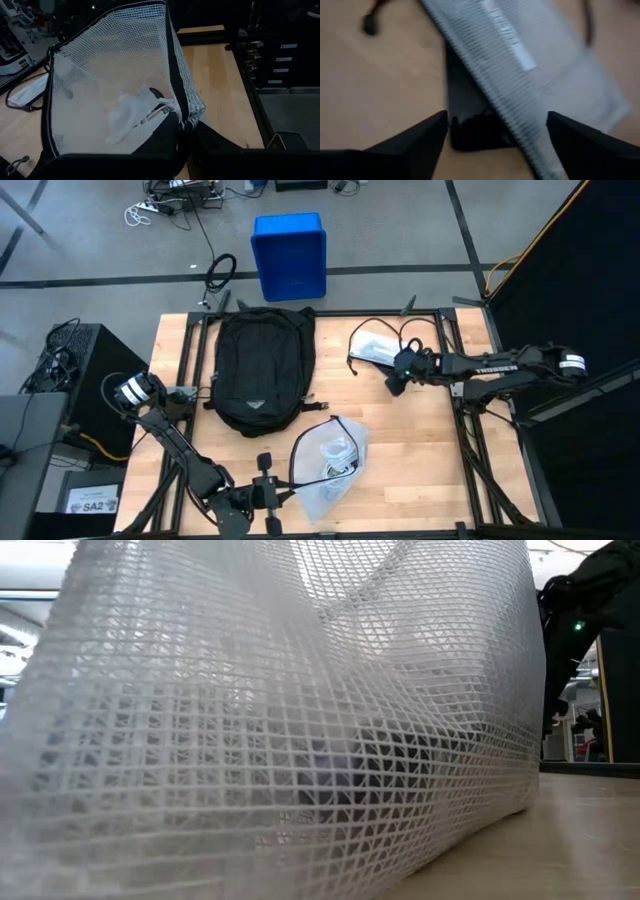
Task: Unpack backpack
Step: Put the small zip bag into the zip bag
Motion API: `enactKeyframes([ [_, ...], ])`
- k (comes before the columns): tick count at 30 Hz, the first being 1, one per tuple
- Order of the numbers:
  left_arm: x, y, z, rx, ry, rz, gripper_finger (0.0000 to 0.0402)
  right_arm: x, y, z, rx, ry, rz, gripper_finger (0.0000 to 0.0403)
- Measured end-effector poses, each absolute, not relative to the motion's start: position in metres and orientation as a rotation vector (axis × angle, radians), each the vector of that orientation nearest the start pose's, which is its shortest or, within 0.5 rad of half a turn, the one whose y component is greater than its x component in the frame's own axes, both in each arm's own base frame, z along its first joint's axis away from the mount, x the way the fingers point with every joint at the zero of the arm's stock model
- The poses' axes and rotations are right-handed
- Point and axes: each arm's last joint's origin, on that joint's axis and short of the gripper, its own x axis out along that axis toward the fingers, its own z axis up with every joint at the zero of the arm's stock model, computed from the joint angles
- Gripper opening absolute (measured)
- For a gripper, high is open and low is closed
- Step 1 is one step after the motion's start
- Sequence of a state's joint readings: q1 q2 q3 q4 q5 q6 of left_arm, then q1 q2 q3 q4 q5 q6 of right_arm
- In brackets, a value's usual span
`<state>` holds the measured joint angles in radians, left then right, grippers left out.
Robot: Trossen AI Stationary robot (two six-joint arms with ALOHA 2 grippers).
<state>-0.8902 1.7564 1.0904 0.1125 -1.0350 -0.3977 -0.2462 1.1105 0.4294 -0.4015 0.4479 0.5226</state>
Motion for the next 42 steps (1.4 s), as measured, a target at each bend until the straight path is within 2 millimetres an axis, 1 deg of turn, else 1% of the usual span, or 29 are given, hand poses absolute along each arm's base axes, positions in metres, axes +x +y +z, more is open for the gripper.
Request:
enactKeyframes([
  [4, 0.251, -0.271, 0.216, 0.060, 0.280, 0.199, 0.0000, 0.166, -0.058, 0.150, 0.315, 0.841, -1.024, 0.0367],
  [8, 0.251, -0.271, 0.216, 0.060, 0.279, 0.199, 0.0000, 0.165, -0.062, 0.149, 0.369, 0.813, -1.087, 0.0381],
  [10, 0.251, -0.271, 0.215, 0.060, 0.280, 0.199, 0.0000, 0.165, -0.065, 0.146, 0.412, 0.831, -1.076, 0.0376],
  [14, 0.251, -0.271, 0.216, 0.060, 0.279, 0.199, 0.0000, 0.166, -0.069, 0.135, 0.506, 0.901, -1.053, 0.0353],
  [19, 0.251, -0.271, 0.215, 0.060, 0.280, 0.199, 0.0000, 0.174, -0.075, 0.121, 0.500, 0.934, -1.090, 0.0326],
  [22, 0.251, -0.271, 0.216, 0.060, 0.279, 0.199, 0.0000, 0.181, -0.078, 0.117, 0.468, 0.917, -1.082, 0.0295],
  [24, 0.251, -0.271, 0.216, 0.059, 0.279, 0.199, 0.0000, 0.184, -0.079, 0.116, 0.455, 0.907, -1.052, 0.0258],
  [26, 0.251, -0.271, 0.216, 0.060, 0.279, 0.199, 0.0000, 0.186, -0.079, 0.117, 0.453, 0.895, -1.012, 0.0208],
  [32, 0.251, -0.271, 0.216, 0.060, 0.279, 0.199, 0.0000, 0.190, -0.077, 0.120, 0.489, 0.881, -0.886, 0.0036],
  [33, 0.251, -0.271, 0.216, 0.059, 0.279, 0.199, 0.0000, 0.190, -0.077, 0.120, 0.493, 0.887, -0.866, 0.0022],
  [38, 0.251, -0.271, 0.216, 0.060, 0.279, 0.199, 0.0000, 0.193, -0.069, 0.123, 0.495, 0.882, -0.816, 0.0014],
  [42, 0.251, -0.271, 0.215, 0.060, 0.280, 0.199, 0.0000, 0.195, -0.057, 0.135, 0.493, 0.850, -0.739, 0.0006],
])
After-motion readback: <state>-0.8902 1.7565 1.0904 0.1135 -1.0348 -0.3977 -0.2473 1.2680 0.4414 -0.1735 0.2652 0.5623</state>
